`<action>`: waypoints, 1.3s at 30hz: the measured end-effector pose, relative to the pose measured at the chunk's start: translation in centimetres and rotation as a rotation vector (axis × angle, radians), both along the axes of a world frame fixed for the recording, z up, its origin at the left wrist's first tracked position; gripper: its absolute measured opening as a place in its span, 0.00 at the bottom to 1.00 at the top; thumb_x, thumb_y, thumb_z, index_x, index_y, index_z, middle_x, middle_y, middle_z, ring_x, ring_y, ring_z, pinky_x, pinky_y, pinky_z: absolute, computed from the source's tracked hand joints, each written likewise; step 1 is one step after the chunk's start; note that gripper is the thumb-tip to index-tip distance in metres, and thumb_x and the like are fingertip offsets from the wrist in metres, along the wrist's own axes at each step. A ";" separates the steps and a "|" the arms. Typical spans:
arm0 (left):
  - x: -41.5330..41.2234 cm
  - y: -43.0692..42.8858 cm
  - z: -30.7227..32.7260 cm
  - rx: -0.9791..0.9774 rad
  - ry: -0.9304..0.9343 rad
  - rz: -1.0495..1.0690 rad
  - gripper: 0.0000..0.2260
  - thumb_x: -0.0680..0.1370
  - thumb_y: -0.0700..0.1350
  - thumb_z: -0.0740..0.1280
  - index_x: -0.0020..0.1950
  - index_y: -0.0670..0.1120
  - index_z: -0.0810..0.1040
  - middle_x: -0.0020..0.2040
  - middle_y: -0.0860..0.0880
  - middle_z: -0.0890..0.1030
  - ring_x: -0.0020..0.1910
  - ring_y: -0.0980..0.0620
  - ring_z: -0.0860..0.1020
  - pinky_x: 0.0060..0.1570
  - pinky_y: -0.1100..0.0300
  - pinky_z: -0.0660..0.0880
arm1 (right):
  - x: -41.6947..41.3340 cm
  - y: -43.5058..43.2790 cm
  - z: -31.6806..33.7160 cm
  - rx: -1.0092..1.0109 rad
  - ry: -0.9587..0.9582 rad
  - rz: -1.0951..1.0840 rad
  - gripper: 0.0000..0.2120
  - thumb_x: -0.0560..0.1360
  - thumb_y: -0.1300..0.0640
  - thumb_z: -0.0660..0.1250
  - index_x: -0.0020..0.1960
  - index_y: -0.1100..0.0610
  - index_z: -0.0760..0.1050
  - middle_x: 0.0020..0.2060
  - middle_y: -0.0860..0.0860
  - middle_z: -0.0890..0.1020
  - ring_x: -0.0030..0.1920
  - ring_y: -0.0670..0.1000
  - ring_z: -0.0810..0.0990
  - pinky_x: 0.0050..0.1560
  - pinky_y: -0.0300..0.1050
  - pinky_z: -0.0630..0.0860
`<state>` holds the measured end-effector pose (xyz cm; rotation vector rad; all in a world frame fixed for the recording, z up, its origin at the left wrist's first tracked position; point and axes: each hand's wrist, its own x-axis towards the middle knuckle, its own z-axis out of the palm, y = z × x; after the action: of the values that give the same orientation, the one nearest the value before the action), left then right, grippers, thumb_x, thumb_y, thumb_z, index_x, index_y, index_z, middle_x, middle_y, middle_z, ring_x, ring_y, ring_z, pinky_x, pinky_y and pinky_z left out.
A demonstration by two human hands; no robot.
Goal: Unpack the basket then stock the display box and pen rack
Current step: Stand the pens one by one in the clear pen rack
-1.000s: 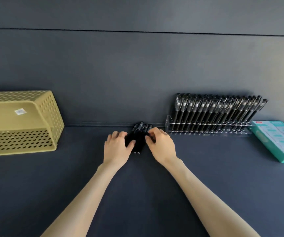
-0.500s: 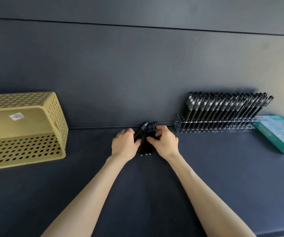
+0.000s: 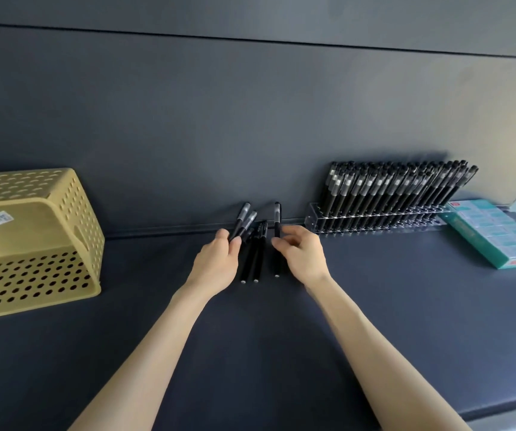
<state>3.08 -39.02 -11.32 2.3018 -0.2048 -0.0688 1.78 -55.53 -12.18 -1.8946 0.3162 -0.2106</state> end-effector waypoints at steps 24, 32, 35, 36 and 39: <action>-10.7 -27.6 1.0 -0.682 0.153 -0.075 0.12 0.74 0.49 0.70 0.36 0.44 0.73 0.25 0.55 0.62 0.24 0.56 0.60 0.23 0.65 0.57 | -8.9 -27.5 6.3 0.342 -0.292 0.201 0.06 0.75 0.61 0.67 0.47 0.53 0.72 0.37 0.51 0.81 0.34 0.49 0.80 0.42 0.44 0.79; -7.7 -31.3 0.5 -0.675 0.060 0.079 0.12 0.80 0.51 0.62 0.46 0.44 0.78 0.26 0.57 0.63 0.25 0.56 0.60 0.24 0.65 0.58 | -5.2 -30.7 7.3 0.062 -0.509 0.066 0.21 0.74 0.63 0.68 0.60 0.46 0.67 0.33 0.47 0.78 0.34 0.52 0.81 0.42 0.43 0.79; -6.5 -32.0 -0.1 -0.717 0.005 0.124 0.11 0.82 0.52 0.58 0.49 0.48 0.77 0.28 0.55 0.61 0.25 0.57 0.58 0.24 0.67 0.58 | -3.0 -30.9 7.4 -0.094 -0.553 0.002 0.22 0.74 0.62 0.68 0.62 0.45 0.67 0.33 0.47 0.78 0.35 0.53 0.80 0.41 0.40 0.77; -6.4 -32.2 -0.4 -0.728 -0.015 0.141 0.12 0.82 0.52 0.58 0.49 0.47 0.76 0.28 0.55 0.61 0.26 0.56 0.58 0.23 0.67 0.59 | -2.4 -30.8 7.3 -0.124 -0.567 -0.009 0.20 0.74 0.61 0.68 0.62 0.46 0.68 0.33 0.46 0.78 0.34 0.50 0.79 0.40 0.37 0.75; -6.1 -32.7 -1.4 -0.733 -0.075 0.197 0.14 0.82 0.52 0.57 0.51 0.41 0.74 0.29 0.54 0.60 0.27 0.55 0.58 0.26 0.63 0.58 | -0.6 -30.5 7.0 -0.209 -0.616 -0.022 0.19 0.74 0.61 0.68 0.62 0.49 0.69 0.32 0.41 0.77 0.33 0.42 0.75 0.40 0.31 0.71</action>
<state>-2.97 -71.70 -12.71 1.5825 -0.0272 0.1689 1.23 -86.01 -5.16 -1.9244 -0.1096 -0.8460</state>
